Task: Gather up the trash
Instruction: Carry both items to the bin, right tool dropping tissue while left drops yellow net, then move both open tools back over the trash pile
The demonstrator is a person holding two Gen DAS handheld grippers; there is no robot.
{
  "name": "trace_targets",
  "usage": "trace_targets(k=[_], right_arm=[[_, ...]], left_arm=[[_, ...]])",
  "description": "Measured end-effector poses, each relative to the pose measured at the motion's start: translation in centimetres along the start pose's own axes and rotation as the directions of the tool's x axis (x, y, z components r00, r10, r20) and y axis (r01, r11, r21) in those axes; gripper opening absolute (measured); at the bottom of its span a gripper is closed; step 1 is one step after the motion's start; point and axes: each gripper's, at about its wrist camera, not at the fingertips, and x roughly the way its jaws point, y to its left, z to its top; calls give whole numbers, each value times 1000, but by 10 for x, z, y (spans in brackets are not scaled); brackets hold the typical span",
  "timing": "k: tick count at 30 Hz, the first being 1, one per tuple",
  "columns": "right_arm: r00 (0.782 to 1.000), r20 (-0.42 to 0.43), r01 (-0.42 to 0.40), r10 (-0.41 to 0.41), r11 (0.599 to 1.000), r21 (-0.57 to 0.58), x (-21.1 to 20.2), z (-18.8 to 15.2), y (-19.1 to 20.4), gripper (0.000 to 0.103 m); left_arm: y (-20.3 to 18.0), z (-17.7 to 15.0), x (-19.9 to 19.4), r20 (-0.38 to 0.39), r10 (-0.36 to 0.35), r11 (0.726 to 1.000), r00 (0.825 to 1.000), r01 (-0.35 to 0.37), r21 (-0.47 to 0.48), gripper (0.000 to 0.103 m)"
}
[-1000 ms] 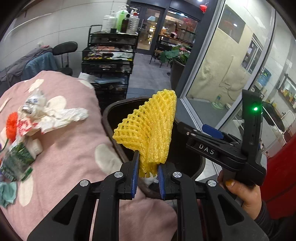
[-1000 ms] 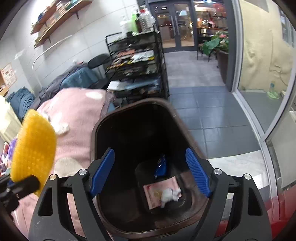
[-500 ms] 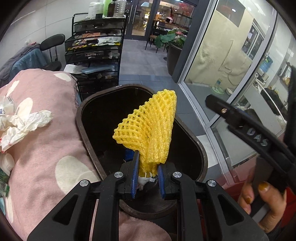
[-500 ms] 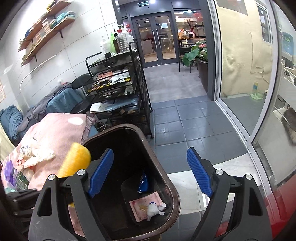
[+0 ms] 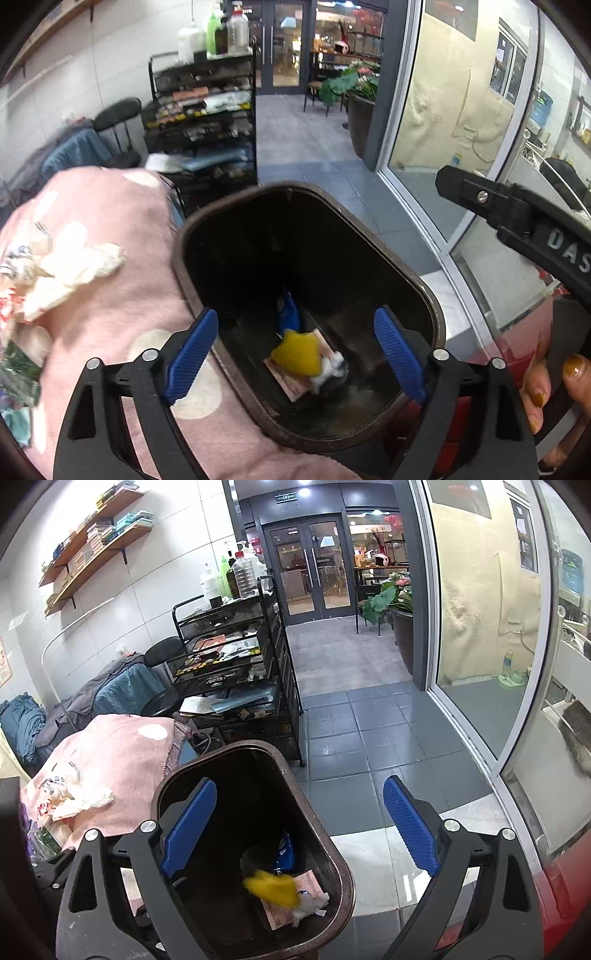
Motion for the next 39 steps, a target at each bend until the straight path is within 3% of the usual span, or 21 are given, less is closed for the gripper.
trace_targets(k=[6,17,29,39], right_arm=[[1000,17,-1,1,1000,-8,-4,0,4,91],[998,25,-58,59,997,-45,-11,-3,20,92],[980,-12,-198,198,971,-133,-16,-20,62,95],[940,-105,-341,326,920,-193,-18,-42,123,95]], left_arm=[[0,-3,-28,88,79,997,993,-81,19,91],[20,-19,-94,248,214,977,945,-208,-50,95],[87,-64,-128,235,382,920,894,-345,-185,97],[151,-109,-149,147,466,857,872,-404,-319,97]])
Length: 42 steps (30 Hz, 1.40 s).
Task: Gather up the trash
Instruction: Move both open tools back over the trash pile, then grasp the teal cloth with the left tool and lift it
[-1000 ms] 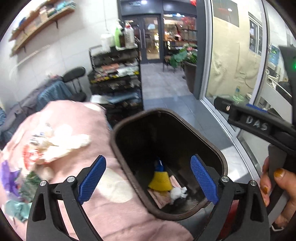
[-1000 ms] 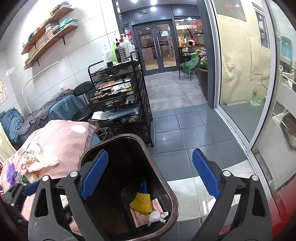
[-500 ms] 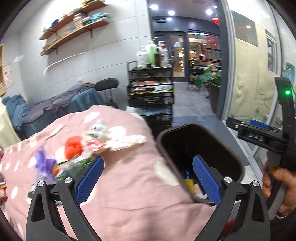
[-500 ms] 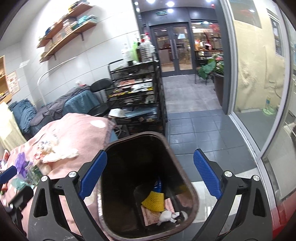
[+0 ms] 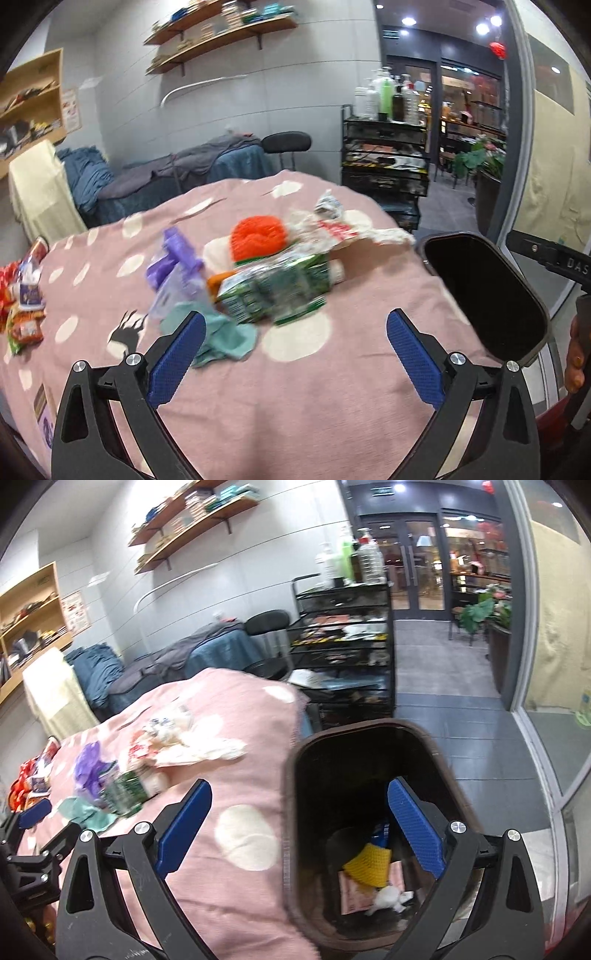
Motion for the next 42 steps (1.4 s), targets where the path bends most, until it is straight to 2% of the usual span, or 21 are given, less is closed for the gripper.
trace_targets(k=[7,14,20,23,26,27,28,31,34,37,42], right_arm=[[993,-62,-103,99,993,-61,18,-5,49,95],[977,-114,-192,178,974,-119,35,-7,93,95],[952,-196,-270,236,948,-169,53,-11,129,95],[949,-207,-278,239,943,-184,58,-12,142,95],[947,-212,-284,242,939,-194,62,-16,153,95],[945,-219,-287,242,936,-202,64,-17,157,95],[944,-222,-288,242,936,-204,65,-17,158,95],[937,-246,-301,247,930,-211,70,-15,162,95],[926,-279,-318,253,923,-218,78,-14,170,95],[911,-328,-340,252,907,-247,92,-16,184,94],[886,-399,-369,237,881,-296,117,-17,208,81]], left_arm=[[58,-19,10,-76,55,991,996,-64,-117,97],[103,-20,18,-106,21,972,994,-45,-230,97],[109,-15,32,-132,-22,968,991,-12,-251,94],[107,-11,47,-163,-51,969,985,9,-248,86],[103,-7,61,-194,-83,972,977,36,-233,74],[101,-6,66,-204,-103,971,974,54,-232,66],[100,-6,70,-217,-117,970,969,64,-235,53],[100,-12,71,-230,-142,964,963,82,-255,28],[105,-17,60,-208,-150,957,967,89,-276,21],[112,-22,48,-191,-158,947,969,94,-308,20],[118,-30,30,-171,-168,934,971,101,-342,20]])
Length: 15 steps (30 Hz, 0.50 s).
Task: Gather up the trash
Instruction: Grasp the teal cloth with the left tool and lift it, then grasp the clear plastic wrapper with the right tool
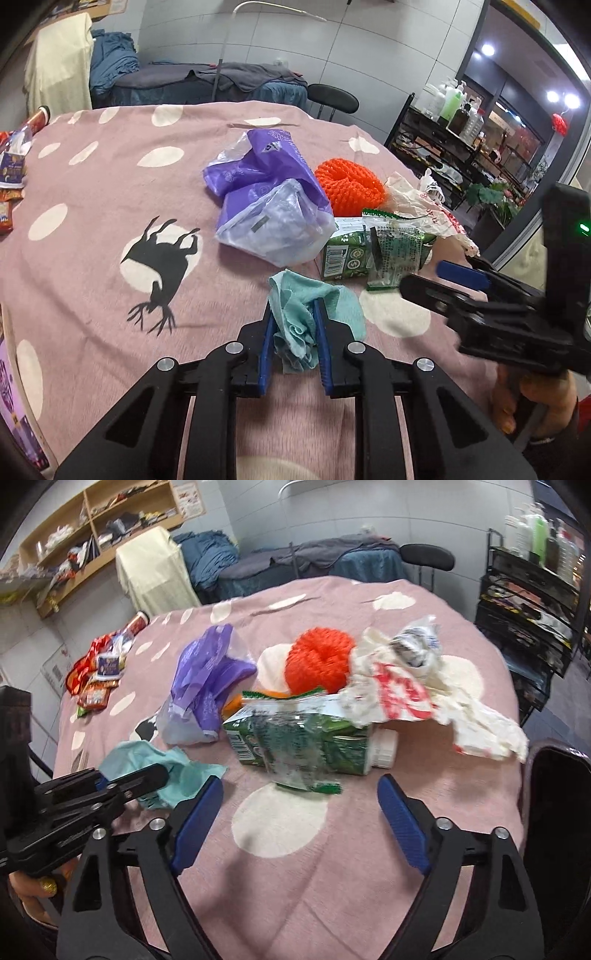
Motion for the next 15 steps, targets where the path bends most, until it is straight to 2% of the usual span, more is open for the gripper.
trace_targets(k=[7,8,9,10,15], right_arm=[[995,-98,0,-2,1000,-23,32,9,9,70],[993,-114,-1,-2,1000,-23,37,9,9,61],[992,-128,-4,2,1000,-16,41,9,8,42],[990,-138,-16,14,1000,-10,43,7,7,34],[994,-102,-41,37,999,-32,35,2,10,21]], left_arm=[[0,-4,2,-6,18,1000,1000,-18,5,20],[0,-4,2,-5,19,1000,1000,-19,7,20],[1,-4,2,-5,18,1000,1000,-18,8,20],[1,-4,2,-4,17,1000,1000,-17,10,20],[-2,-6,0,-2,18,1000,1000,-18,12,20]])
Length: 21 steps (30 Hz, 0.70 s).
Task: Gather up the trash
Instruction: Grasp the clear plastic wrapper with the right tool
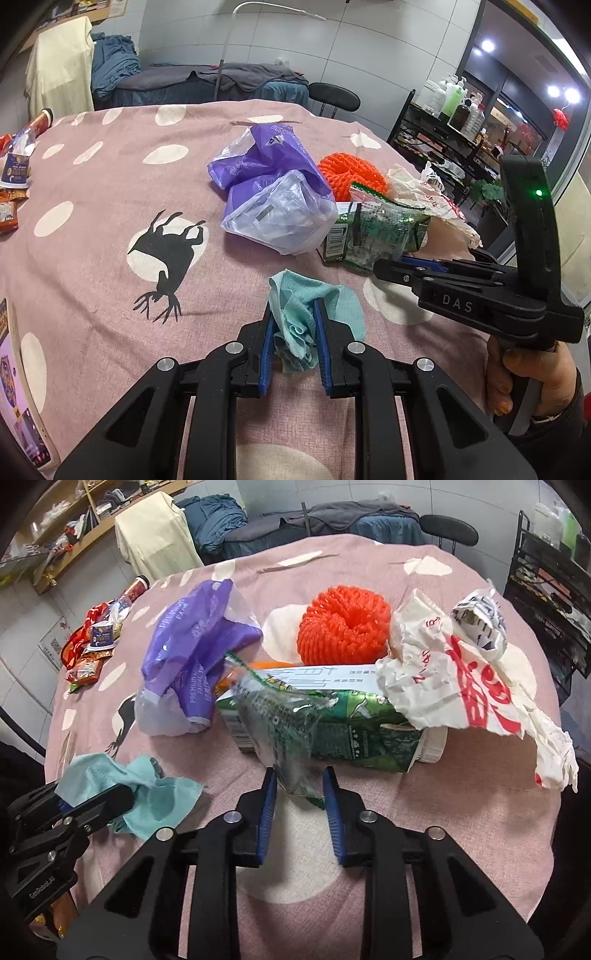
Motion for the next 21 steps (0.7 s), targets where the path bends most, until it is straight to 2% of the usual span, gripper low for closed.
trace_targets(k=[4,8,21], right_arm=[[1000,29,-3,4,1000,-20,-9,-9,3,17],[998,59,-28,29,999,-21,-19,-14,3,8],[979,197,-37,41,999,-28,-86,-43,8,7]], left_arm=[[-6,-1,-4,4,-8,1000,1000,8,10,20],[-15,-3,-8,8,-15,1000,1000,15,27,20],[-44,-2,-19,26,-54,996,998,52,74,20]])
